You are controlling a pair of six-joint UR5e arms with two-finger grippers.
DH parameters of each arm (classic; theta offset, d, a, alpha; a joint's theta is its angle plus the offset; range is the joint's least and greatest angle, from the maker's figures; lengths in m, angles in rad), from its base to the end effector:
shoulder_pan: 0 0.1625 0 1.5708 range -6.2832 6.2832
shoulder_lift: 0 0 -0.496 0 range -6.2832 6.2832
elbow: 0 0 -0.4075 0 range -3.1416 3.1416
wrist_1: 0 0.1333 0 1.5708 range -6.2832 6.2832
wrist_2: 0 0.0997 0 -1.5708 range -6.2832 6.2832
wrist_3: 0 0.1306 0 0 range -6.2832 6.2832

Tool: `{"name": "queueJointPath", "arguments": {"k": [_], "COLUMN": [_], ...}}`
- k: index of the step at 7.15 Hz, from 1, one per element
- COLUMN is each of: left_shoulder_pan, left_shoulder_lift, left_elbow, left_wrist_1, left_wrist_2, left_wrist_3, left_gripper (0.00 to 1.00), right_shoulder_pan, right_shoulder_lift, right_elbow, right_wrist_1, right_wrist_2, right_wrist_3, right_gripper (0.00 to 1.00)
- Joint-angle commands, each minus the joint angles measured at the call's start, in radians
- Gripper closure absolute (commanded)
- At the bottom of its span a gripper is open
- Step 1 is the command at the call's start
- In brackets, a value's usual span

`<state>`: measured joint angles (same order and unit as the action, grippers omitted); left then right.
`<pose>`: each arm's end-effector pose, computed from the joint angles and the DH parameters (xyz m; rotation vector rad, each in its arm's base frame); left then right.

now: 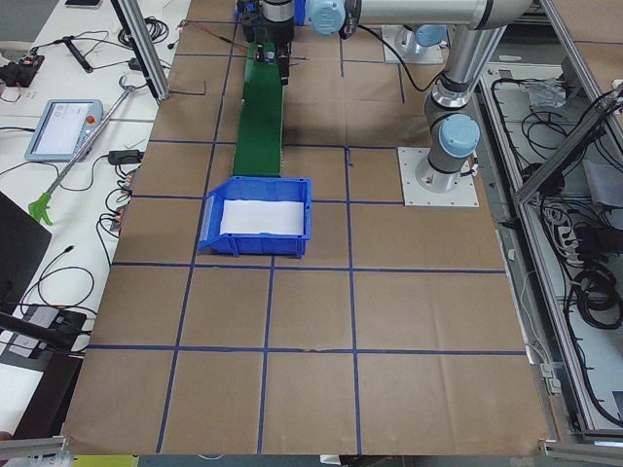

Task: Transport two buttons from left to right
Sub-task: 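Lower the right gripper over the red push-button on the belt, then close the right gripper on the red button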

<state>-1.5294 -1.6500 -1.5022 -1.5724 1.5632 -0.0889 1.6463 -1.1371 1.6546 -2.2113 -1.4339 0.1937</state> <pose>-0.1116 -0.5499 0.5208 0.2041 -3.1276 -0.0194 0.2018 -0.6641 0.2948 0.1638 2.9812 -0.1547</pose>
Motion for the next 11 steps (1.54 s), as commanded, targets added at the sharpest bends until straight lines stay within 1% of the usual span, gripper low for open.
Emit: {"name": "queueJointPath", "arguments": {"k": [1, 3, 4, 5, 6, 7, 8, 9, 10, 11], "left_shoulder_pan": [0.000, 0.000, 0.000, 0.000, 0.000, 0.000, 0.000, 0.000, 0.000, 0.000], "left_shoulder_lift": [-0.001, -0.001, -0.001, -0.001, -0.001, -0.001, -0.001, -0.001, -0.001, -0.001], "left_elbow": [-0.001, 0.000, 0.000, 0.000, 0.000, 0.000, 0.000, 0.000, 0.000, 0.000], "left_wrist_1": [0.000, 0.000, 0.000, 0.000, 0.000, 0.000, 0.000, 0.000, 0.000, 0.000], "left_wrist_2": [0.000, 0.000, 0.000, 0.000, 0.000, 0.000, 0.000, 0.000, 0.000, 0.000], "left_wrist_3": [0.000, 0.000, 0.000, 0.000, 0.000, 0.000, 0.000, 0.000, 0.000, 0.000], "left_gripper": [0.00, 0.00, 0.00, 0.00, 0.00, 0.00, 0.00, 0.00, 0.00, 0.00], "right_shoulder_pan": [0.000, 0.001, 0.001, 0.001, 0.001, 0.000, 0.000, 0.000, -0.002, -0.003], "right_shoulder_lift": [0.007, 0.007, 0.011, 0.020, 0.028, 0.033, 0.030, 0.025, 0.016, 0.008], "right_elbow": [0.008, 0.013, 0.013, 0.011, 0.008, 0.005, -0.002, -0.009, -0.045, -0.085], "right_wrist_1": [0.010, 0.019, 0.019, 0.019, 0.021, 0.036, 0.085, 0.099, 0.102, 0.157], "right_wrist_2": [-0.014, -0.022, -0.072, -0.097, -0.099, -0.095, -0.094, -0.094, -0.098, -0.100], "right_wrist_3": [0.000, -0.002, 0.000, 0.000, 0.000, -0.002, -0.008, -0.022, -0.090, -0.114], "right_gripper": [0.01, 0.01, 0.02, 0.02, 0.10, 0.31, 0.62, 0.91, 0.93, 0.93]}}
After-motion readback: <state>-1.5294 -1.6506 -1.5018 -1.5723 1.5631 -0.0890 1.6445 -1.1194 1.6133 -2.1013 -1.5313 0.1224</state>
